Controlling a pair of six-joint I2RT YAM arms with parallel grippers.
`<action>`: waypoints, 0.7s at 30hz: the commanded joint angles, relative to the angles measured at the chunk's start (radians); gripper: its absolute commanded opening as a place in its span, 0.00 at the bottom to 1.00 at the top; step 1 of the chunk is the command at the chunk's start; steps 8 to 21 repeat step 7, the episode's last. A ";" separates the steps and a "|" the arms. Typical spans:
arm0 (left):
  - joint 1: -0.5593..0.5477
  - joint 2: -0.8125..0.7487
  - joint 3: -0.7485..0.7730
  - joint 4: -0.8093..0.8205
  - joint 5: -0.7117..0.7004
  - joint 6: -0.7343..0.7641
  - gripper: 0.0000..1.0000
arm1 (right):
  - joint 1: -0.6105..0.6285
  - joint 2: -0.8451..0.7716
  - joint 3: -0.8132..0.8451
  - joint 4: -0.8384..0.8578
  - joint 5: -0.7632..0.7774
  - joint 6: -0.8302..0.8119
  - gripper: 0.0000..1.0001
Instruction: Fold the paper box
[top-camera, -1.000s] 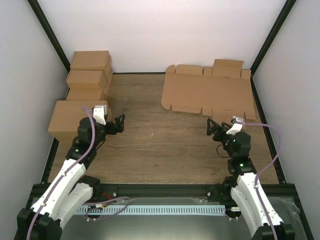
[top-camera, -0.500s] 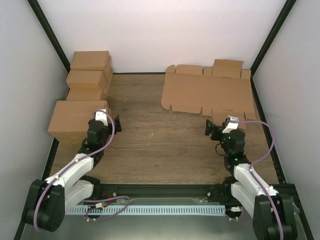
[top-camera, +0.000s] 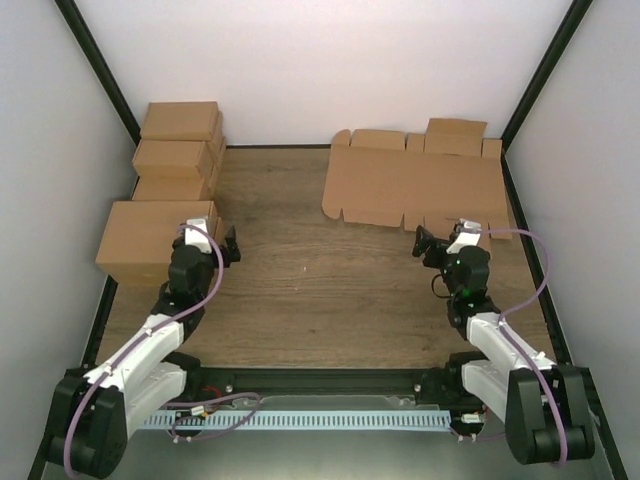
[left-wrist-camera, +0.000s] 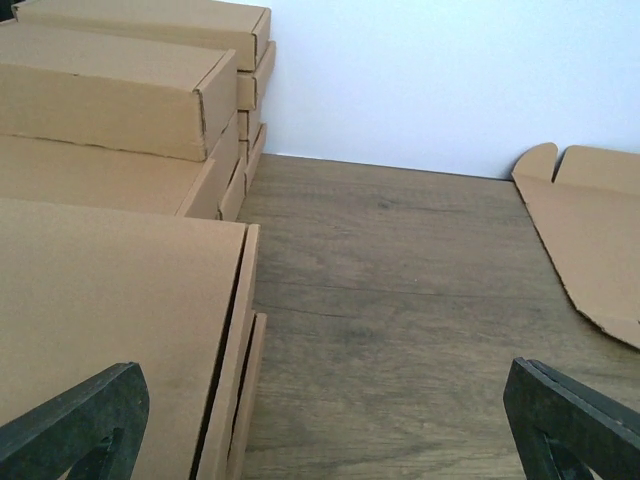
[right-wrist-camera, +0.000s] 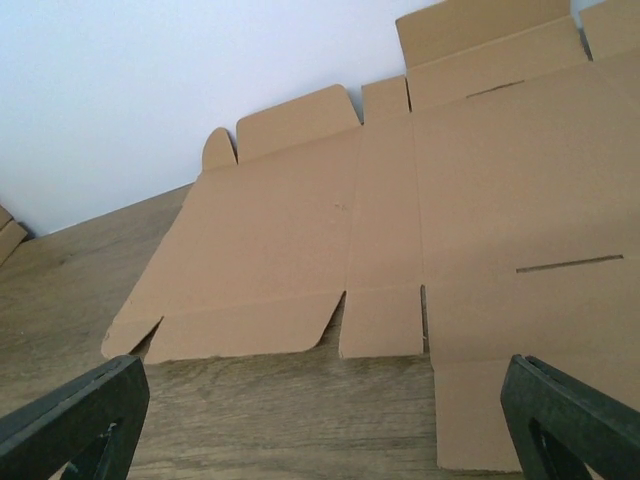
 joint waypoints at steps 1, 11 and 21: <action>-0.003 -0.028 -0.028 0.025 0.017 -0.023 1.00 | -0.006 -0.040 0.005 0.010 0.021 0.000 1.00; -0.002 -0.025 -0.032 0.038 0.030 -0.037 1.00 | -0.007 -0.072 -0.013 0.018 0.002 -0.013 1.00; -0.002 -0.025 -0.032 0.038 0.030 -0.037 1.00 | -0.007 -0.072 -0.013 0.018 0.002 -0.013 1.00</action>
